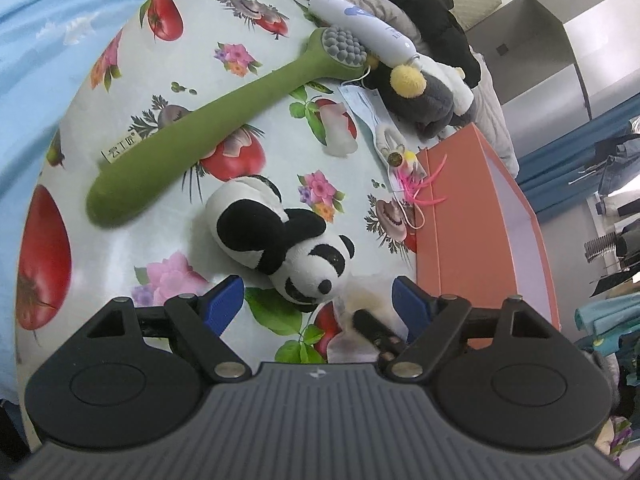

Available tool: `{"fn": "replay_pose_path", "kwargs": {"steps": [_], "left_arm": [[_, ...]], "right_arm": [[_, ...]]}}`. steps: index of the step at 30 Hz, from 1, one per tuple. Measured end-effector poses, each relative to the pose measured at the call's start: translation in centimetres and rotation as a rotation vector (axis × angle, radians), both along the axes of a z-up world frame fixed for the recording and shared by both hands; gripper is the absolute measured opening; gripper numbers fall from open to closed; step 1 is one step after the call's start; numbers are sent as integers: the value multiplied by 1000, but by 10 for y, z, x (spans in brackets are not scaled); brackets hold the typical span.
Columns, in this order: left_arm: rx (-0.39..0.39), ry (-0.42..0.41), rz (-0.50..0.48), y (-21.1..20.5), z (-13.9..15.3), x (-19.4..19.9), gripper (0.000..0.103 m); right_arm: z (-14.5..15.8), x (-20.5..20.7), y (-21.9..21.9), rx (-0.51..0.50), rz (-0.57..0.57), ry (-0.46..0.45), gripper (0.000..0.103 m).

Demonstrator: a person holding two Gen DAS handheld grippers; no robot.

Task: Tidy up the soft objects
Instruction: 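Grasp the panda plush with the left tool while the right tool grasps the white tissue, then carry the panda plush and tissue with both tools over the pink box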

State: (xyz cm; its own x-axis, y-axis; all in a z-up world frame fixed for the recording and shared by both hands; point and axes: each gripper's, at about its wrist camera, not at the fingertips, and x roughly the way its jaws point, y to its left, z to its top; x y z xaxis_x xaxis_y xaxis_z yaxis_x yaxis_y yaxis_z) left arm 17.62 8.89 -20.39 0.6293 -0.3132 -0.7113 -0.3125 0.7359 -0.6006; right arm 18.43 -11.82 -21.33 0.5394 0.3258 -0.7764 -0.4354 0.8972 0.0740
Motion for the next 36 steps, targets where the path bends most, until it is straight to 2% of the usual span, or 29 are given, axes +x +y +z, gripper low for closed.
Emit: {"fn": "replay_pose_path", "kwargs": {"steps": [3, 7, 10, 15, 21, 25, 27, 31, 36], "left_arm": [[-23, -16, 9, 1, -2, -1, 84], [-25, -12, 31, 4, -6, 2, 83], [-43, -6, 43, 6, -11, 4, 77], [-49, 3, 60, 7, -18, 8, 73], [-27, 19, 70, 6, -23, 9, 70], [22, 32, 66, 3, -23, 9, 69], [53, 40, 56, 2, -22, 8, 65], [105, 23, 36, -2, -19, 4, 62], [143, 10, 26, -6, -12, -1, 59]], "right_arm": [[6, 4, 0, -12, -23, -31, 27], [12, 15, 1, 13, -48, -47, 27], [12, 23, 6, 42, -47, -51, 27], [2, 34, 13, 108, -27, 56, 27], [2, 26, 15, 142, 12, 96, 26], [3, 17, 18, 143, 45, 111, 24], [2, 12, 19, 148, 57, 123, 22], [2, 9, 18, 166, 57, 141, 20], [6, 6, 14, 146, 36, 117, 16]]}}
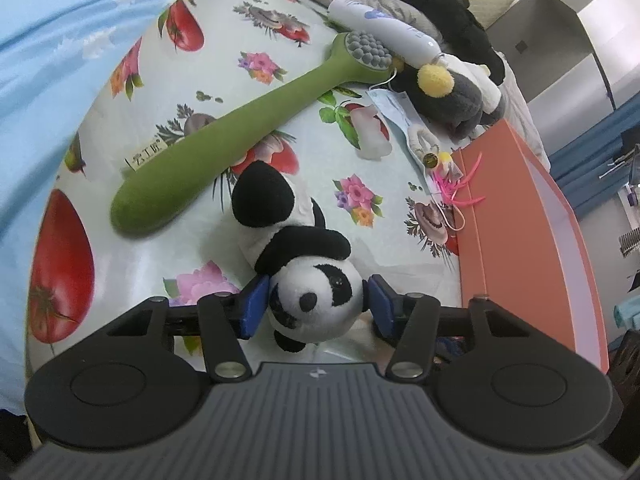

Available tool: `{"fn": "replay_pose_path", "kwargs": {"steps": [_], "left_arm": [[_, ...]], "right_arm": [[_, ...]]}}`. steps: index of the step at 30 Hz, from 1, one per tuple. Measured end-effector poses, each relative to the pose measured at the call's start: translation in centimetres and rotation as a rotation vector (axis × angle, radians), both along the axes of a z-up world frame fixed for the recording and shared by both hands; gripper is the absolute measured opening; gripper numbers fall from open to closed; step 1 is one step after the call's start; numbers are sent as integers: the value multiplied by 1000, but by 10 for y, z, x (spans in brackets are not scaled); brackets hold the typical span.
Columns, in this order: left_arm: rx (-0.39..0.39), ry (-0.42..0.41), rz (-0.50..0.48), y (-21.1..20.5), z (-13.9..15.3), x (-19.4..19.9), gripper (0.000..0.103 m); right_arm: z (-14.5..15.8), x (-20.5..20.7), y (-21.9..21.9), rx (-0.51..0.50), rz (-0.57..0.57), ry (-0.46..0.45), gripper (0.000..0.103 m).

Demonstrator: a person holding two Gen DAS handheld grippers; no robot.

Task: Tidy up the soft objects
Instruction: 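Carry the panda plush and tissue with both tools over the pink box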

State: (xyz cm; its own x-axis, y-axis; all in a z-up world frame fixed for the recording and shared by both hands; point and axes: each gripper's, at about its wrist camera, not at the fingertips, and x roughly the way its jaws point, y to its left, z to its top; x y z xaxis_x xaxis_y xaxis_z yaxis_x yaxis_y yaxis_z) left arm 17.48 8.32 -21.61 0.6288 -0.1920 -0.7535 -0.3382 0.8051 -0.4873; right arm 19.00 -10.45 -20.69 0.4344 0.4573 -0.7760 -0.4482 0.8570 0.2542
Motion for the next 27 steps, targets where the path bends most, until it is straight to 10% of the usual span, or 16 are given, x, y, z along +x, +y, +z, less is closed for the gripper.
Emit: {"fn": "replay_pose_path", "kwargs": {"steps": [27], "left_arm": [[105, -166, -122, -21, 99, -79, 58]], "right_arm": [[101, -64, -45, -38, -152, -200, 11]]}}
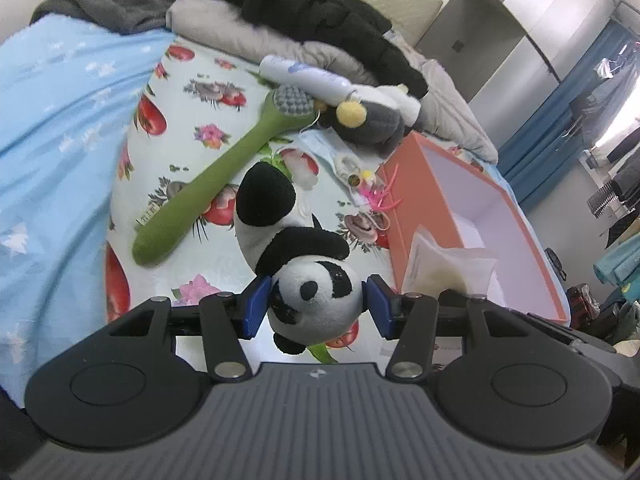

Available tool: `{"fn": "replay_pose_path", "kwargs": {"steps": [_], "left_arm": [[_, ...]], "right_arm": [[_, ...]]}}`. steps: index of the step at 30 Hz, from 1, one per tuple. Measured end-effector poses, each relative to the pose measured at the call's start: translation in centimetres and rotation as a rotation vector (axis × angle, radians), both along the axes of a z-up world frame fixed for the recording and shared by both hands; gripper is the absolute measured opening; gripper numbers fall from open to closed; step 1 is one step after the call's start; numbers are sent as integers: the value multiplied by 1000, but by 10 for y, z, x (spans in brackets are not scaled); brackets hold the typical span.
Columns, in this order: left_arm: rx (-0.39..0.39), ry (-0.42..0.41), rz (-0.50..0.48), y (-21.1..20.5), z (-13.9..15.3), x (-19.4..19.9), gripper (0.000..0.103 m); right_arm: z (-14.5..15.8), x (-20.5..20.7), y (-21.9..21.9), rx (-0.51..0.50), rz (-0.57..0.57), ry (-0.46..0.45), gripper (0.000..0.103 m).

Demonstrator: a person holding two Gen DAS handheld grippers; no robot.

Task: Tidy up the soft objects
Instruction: 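Carry the panda plush and tissue with both tools over the pink box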

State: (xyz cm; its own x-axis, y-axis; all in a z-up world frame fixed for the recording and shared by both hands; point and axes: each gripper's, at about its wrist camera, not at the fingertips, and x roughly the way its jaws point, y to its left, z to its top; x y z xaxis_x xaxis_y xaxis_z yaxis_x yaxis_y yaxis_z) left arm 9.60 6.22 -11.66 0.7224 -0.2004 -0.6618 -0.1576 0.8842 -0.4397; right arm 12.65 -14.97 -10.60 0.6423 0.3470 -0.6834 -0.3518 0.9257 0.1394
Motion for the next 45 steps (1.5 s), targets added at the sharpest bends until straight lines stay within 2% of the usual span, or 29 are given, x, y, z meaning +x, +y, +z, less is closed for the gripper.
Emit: {"fn": "replay_pose_path", "kwargs": {"steps": [13, 21, 29, 36, 45], "left_arm": [[36, -95, -31, -24, 46, -47, 58], [34, -119, -135, -66, 58, -50, 58], [15, -128, -246, -110, 59, -44, 58], [18, -136, -328, -141, 60, -14, 58], [20, -105, -389, -168, 49, 71, 59]], "right_arm": [[50, -45, -21, 53, 4, -89, 11], [68, -63, -49, 65, -51, -120, 11], [78, -80, -98, 55, -159, -118, 11], [72, -81, -127, 46, -239, -110, 12], [57, -30, -151, 78, -324, -105, 12]]}}
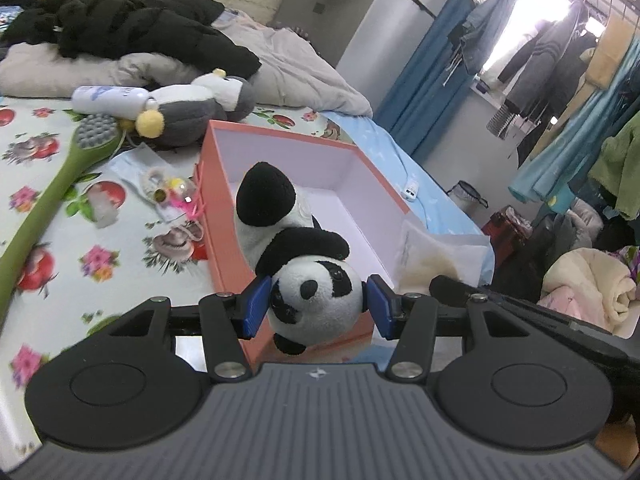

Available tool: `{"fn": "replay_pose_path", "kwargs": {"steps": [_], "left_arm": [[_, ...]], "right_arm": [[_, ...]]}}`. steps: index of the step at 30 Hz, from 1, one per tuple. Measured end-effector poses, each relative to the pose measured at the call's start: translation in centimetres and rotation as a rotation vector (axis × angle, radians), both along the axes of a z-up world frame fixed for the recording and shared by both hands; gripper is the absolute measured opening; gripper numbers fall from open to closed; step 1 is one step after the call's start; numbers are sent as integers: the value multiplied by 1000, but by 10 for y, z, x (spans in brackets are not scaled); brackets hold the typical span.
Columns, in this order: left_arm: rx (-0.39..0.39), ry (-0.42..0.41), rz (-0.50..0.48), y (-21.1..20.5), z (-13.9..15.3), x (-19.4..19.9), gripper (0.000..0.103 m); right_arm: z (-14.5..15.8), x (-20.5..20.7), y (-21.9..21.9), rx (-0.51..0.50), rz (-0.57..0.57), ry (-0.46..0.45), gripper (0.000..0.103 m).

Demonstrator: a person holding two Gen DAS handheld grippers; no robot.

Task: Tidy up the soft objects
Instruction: 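Carry the panda plush and tissue with both tools over the pink box, then open both tools to drop the panda and tissue into the box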

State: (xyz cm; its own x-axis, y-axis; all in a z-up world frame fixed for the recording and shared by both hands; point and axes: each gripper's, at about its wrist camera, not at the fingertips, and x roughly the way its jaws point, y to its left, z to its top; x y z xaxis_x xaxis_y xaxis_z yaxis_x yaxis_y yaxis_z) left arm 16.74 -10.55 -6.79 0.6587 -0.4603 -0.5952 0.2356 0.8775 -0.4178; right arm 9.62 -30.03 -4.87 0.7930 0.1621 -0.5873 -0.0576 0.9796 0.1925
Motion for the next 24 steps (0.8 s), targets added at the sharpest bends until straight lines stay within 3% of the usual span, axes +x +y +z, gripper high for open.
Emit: {"fn": "replay_pose_path", "kwargs": {"steps": [9, 11, 20, 23, 24], "left_arm": [[23, 63, -33, -28, -31, 95, 59], [29, 77, -39, -34, -40, 116, 52], [58, 130, -60, -57, -78, 192, 51], [70, 147, -60, -60, -89, 206, 51], [74, 152, -60, -60, -92, 209, 51]], "right_arm": [[-25, 77, -24, 15, -41, 32, 12], [-35, 93, -30, 21, -43, 50, 12], [-88, 160, -53, 34, -68, 152, 14], [-104, 175, -59, 31, -76, 186, 31], [-108, 179, -60, 18, -82, 198, 42]]}}
